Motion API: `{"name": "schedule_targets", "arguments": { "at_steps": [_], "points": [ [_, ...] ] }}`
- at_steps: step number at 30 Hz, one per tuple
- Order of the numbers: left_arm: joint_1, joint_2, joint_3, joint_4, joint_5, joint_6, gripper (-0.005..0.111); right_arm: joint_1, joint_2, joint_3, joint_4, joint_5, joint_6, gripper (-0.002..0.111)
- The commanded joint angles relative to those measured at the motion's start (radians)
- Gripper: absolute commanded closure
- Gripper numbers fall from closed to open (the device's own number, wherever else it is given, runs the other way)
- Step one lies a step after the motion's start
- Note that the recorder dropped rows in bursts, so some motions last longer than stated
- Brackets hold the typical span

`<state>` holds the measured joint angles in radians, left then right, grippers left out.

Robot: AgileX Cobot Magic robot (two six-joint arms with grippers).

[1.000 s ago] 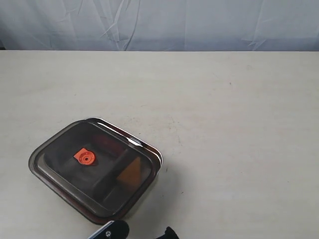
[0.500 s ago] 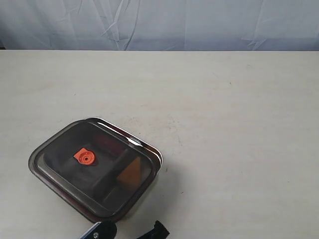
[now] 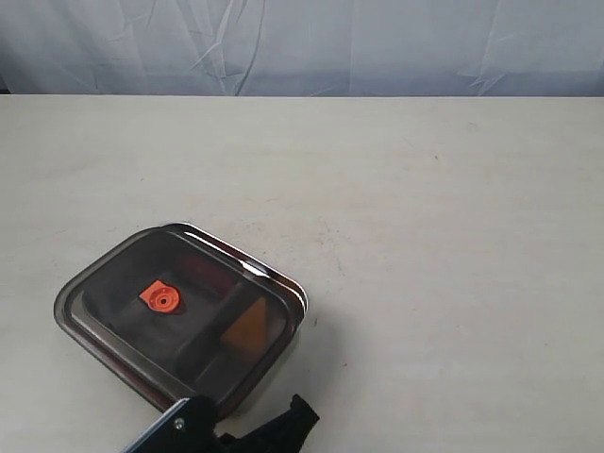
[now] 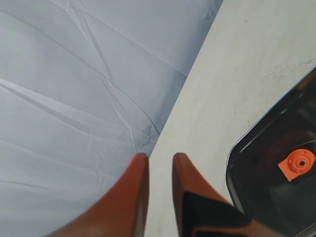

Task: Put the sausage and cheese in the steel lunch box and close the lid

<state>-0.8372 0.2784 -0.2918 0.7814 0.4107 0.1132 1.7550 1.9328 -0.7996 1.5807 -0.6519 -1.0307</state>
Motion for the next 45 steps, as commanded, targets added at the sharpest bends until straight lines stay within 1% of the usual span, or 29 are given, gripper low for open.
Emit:
{"name": "schedule_targets", "arguments": {
  "at_steps": [1, 3, 9, 13, 17, 21, 23, 27, 30, 37, 40, 42, 45],
  "points": [
    [-0.003, -0.004, -0.002, -0.01, 0.004, -0.008, 0.088, -0.025, -0.017, -0.004, -0.009, -0.003, -0.016, 0.109],
    [-0.003, -0.004, -0.002, -0.01, 0.004, -0.008, 0.088, -0.034, -0.017, -0.004, -0.009, 0.003, -0.016, 0.109],
    [-0.003, -0.004, -0.002, -0.01, 0.004, -0.008, 0.088, -0.113, -0.017, -0.004, -0.007, -0.002, -0.058, 0.109],
    [-0.003, -0.004, -0.002, -0.01, 0.004, -0.008, 0.088, -0.115, -0.017, -0.004, -0.001, 0.04, -0.078, 0.109],
    [-0.003, -0.004, -0.002, -0.01, 0.004, -0.008, 0.088, -0.126, -0.015, -0.004, 0.019, -0.027, -0.106, 0.109],
    [-0.003, -0.004, -0.002, -0.01, 0.004, -0.008, 0.088, -0.141, -0.015, -0.004, 0.072, -0.032, -0.202, 0.109],
    [-0.003, -0.004, -0.002, -0.01, 0.004, -0.008, 0.088, -0.141, -0.015, -0.004, 0.078, -0.012, -0.209, 0.109],
    [-0.003, -0.004, -0.002, -0.01, 0.006, -0.008, 0.088, -0.141, -0.015, -0.004, 0.099, 0.09, -0.216, 0.109],
    [-0.003, -0.004, -0.002, -0.01, 0.008, -0.008, 0.088, -0.13, -0.015, -0.004, 0.139, 0.137, -0.233, 0.109],
    [-0.003, -0.004, -0.002, -0.031, 0.01, -0.008, 0.089, -0.095, -0.023, 0.006, 0.164, 0.1, -0.28, 0.109],
    [-0.003, -0.002, -0.002, -0.036, 0.022, -0.008, 0.089, -0.068, -0.057, 0.026, 0.164, 0.071, -0.28, 0.109],
    [-0.003, 0.013, -0.002, -0.034, 0.027, -0.008, 0.089, -0.042, -0.096, 0.047, 0.164, 0.014, -0.274, 0.109],
    [-0.003, 0.05, -0.002, -0.03, 0.04, -0.006, 0.089, -0.02, -0.169, 0.087, 0.164, 0.001, -0.267, 0.109]
  ]
}}
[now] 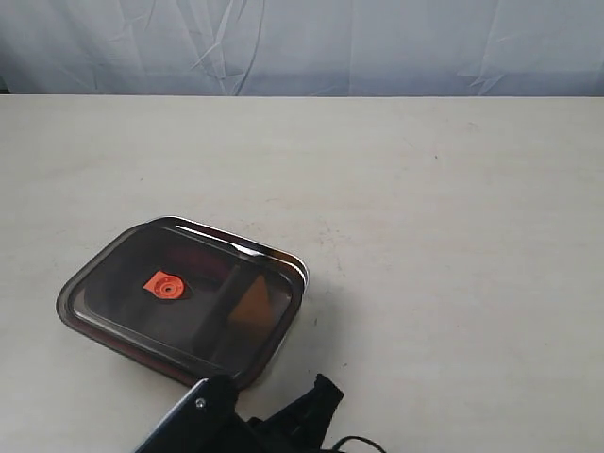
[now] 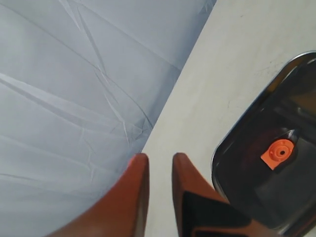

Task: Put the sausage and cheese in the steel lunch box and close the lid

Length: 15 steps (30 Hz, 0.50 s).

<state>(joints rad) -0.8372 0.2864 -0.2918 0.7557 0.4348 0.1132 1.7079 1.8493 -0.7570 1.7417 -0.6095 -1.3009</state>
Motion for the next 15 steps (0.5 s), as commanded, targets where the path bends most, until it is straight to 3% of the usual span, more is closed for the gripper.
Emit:
{"name": "schedule_targets", "arguments": {
  "at_steps": [1, 15],
  "points": [
    [-0.003, 0.055, -0.002, -0.002, 0.02, -0.003, 0.089, 0.032, -0.115, 0.063, 0.003, -0.032, 0.013, 0.109],
    [-0.003, 0.258, 0.007, 0.125, 0.046, 0.0, 0.089, 0.019, -0.214, 0.002, -0.021, 0.045, -0.002, 0.109]
  ]
}}
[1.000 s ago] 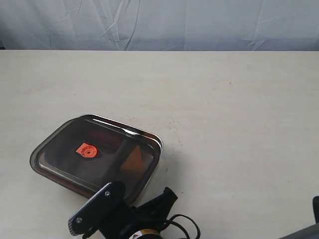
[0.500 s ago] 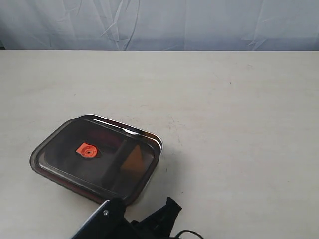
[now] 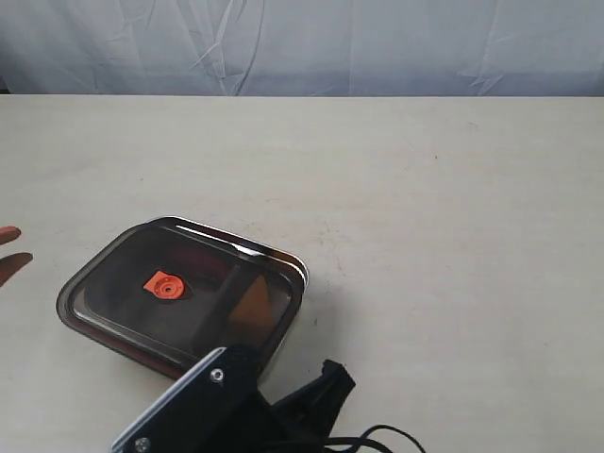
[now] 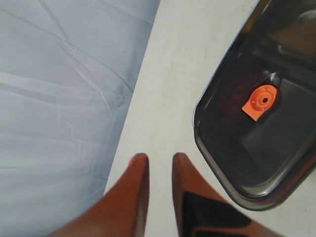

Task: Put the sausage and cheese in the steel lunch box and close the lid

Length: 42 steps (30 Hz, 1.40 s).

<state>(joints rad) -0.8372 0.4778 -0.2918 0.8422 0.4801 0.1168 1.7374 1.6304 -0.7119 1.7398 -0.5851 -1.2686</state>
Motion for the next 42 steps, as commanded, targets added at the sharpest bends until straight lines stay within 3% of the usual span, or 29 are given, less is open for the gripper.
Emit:
{"name": "schedule_targets", "arguments": {
  "at_steps": [1, 8, 10, 12, 18, 21, 24, 27, 36, 42],
  "points": [
    [-0.003, 0.093, 0.013, 0.052, 0.001, -0.003, 0.089, -0.018, 0.007, -0.057, -0.014, 0.04, -0.044, 0.109],
    [-0.003, 0.232, 0.022, 0.078, -0.009, -0.003, 0.089, -0.052, 0.005, -0.081, 0.005, 0.0, -0.044, 0.109],
    [-0.003, 0.26, 0.022, 0.066, -0.017, -0.003, 0.095, -0.052, 0.001, -0.081, 0.005, -0.034, -0.048, 0.109],
    [-0.003, 0.28, 0.022, 0.064, -0.033, -0.003, 0.107, -0.052, -0.005, -0.079, 0.005, -0.058, -0.048, 0.109],
    [-0.003, 0.287, 0.02, -0.087, -0.042, 0.002, 0.107, -0.052, -0.05, -0.079, 0.005, -0.104, -0.048, 0.109],
    [-0.003, 0.287, -0.001, -0.241, 0.018, 0.138, 0.107, -0.052, -0.074, -0.079, 0.005, -0.131, -0.066, 0.109],
    [-0.003, 0.287, -0.029, -0.497, 0.185, 0.456, 0.107, -0.052, -0.099, -0.079, 0.005, -0.173, -0.072, 0.109],
    [-0.003, 0.29, -0.028, -0.602, 0.316, 0.676, 0.107, -0.052, -0.109, -0.079, 0.005, -0.177, -0.091, 0.109],
    [-0.003, 0.442, -0.006, -0.431, 0.227, 0.695, 0.107, -0.052, -0.109, -0.077, 0.005, -0.172, -0.093, 0.109],
    [-0.003, 0.609, -0.006, -0.286, 0.062, 0.645, 0.107, -0.052, -0.109, -0.077, 0.005, -0.183, -0.093, 0.109]
  ]
}}
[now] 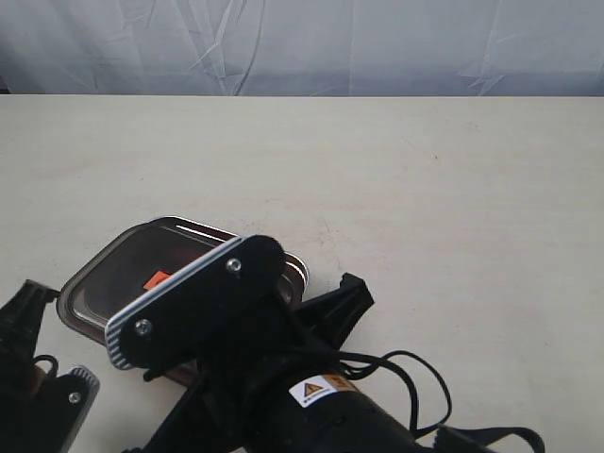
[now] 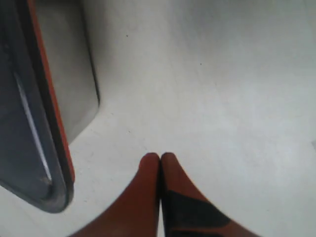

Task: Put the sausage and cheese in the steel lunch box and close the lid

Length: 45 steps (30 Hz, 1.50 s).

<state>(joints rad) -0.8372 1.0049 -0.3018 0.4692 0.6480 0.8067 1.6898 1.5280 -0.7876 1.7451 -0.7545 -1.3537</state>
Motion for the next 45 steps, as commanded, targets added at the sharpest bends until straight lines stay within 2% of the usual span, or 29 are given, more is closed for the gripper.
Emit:
{"name": "schedule_targets", "arguments": {
  "at_steps": [1, 4, 9, 15, 20, 27, 33, 38, 45],
  "points": [
    [-0.003, 0.104, 0.004, 0.113, -0.131, -0.068, 0.107, -0.004, -0.006, -0.001, -0.001, -0.013, -0.008, 0.109],
    [-0.002, 0.155, 0.002, 0.179, -0.197, -0.141, 0.107, -0.004, -0.006, -0.001, -0.001, -0.013, -0.008, 0.109],
    [0.001, 0.208, -0.018, 0.181, -0.307, -0.184, 0.107, -0.004, -0.006, -0.001, -0.001, -0.013, -0.008, 0.109],
    [0.031, 0.27, -0.03, 0.174, -0.407, -0.187, 0.107, -0.004, -0.006, -0.001, -0.001, -0.013, -0.008, 0.109],
    [0.031, 0.281, -0.035, 0.174, -0.443, -0.187, 0.107, -0.004, -0.006, -0.001, -0.001, -0.02, -0.008, 0.109],
    [0.031, 0.281, -0.059, 0.096, -0.534, -0.187, 0.107, -0.004, -0.006, -0.001, -0.001, -0.02, -0.008, 0.109],
    [0.031, 0.281, -0.059, 0.082, -0.511, -0.187, 0.107, -0.004, -0.006, -0.001, -0.001, -0.035, -0.008, 0.109],
    [0.029, 0.281, -0.059, -0.035, -0.505, -0.187, 0.107, -0.004, -0.006, -0.001, -0.001, -0.077, -0.008, 0.109],
    [0.025, 0.163, -0.059, -0.142, -0.381, -0.187, 0.107, -0.004, -0.006, -0.001, -0.001, -0.112, -0.008, 0.109]
  ]
}}
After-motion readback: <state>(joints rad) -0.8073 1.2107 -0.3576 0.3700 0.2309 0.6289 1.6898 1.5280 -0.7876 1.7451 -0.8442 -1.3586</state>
